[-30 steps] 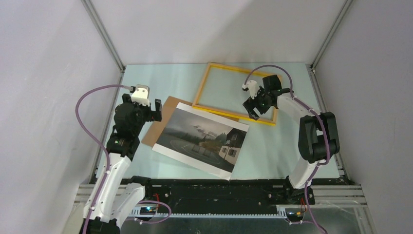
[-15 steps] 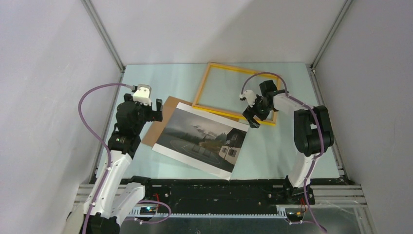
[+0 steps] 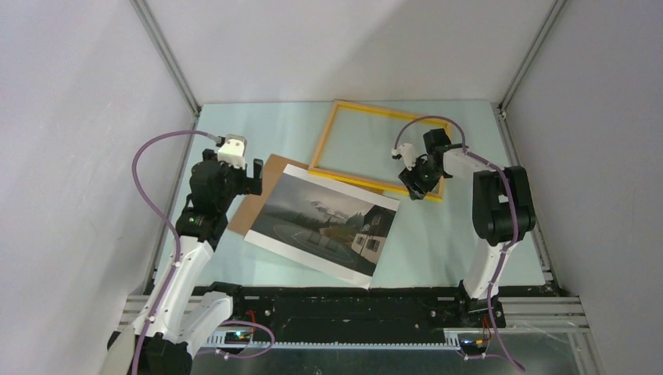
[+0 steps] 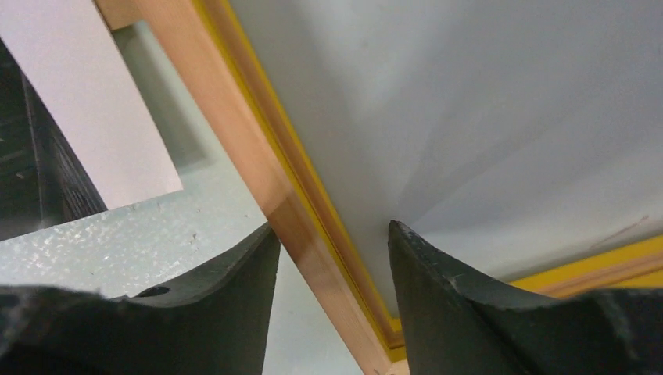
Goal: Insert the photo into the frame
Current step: Move the photo frame to the center of the board.
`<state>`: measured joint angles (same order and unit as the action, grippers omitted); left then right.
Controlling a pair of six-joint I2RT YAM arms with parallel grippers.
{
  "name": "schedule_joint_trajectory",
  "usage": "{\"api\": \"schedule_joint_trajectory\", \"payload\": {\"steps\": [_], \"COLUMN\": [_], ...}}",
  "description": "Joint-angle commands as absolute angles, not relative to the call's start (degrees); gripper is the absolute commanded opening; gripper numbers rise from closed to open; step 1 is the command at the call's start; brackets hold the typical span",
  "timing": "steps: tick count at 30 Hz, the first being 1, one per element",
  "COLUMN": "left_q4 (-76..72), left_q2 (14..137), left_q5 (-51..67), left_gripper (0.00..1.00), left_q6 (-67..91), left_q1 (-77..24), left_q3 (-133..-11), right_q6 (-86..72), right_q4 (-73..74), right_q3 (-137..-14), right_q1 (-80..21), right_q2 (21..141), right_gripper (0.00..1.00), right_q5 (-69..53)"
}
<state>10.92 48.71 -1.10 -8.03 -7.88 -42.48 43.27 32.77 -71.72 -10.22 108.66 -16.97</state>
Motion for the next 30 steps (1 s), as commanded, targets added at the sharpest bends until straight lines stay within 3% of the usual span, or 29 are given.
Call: {"api": "schedule_joint_trajectory", "payload": {"steps": [1, 10, 17, 22, 30], "left_q4": [9.7, 9.7, 9.7, 9.7, 9.7], "left_q2": [49.0, 50.3, 51.9, 52.9, 54.9], "left_q5": [-0.6, -0.4, -1.5, -3.2, -4.8], "left_gripper": [0.98, 0.98, 0.98, 0.98, 0.98], "left_q6": [-10.1, -10.5, -13.0, -14.2, -14.8], "left_q1": [-8.5, -9.7, -13.3, -15.7, -19.1], "left_q3": [-45.3, -46.2, -46.1, -46.0, -47.1], "right_q6": [38.9, 24.1, 17.4, 14.5, 13.3], "right_q4": [36.0, 37.3, 40.4, 43.7, 45.1], "right_q3": [-73.4, -67.3, -60.8, -57.2, -52.7], "right_q1": [-7.5, -1.9, -2.0, -1.6, -0.9], "right_q2": [107.1, 98.4, 90.8, 87.9, 84.1], "right_gripper": [0.54, 0.22, 0.09, 0.08, 0.14], "right_q5": [-18.3, -18.8, -13.0, -7.5, -6.6]}}
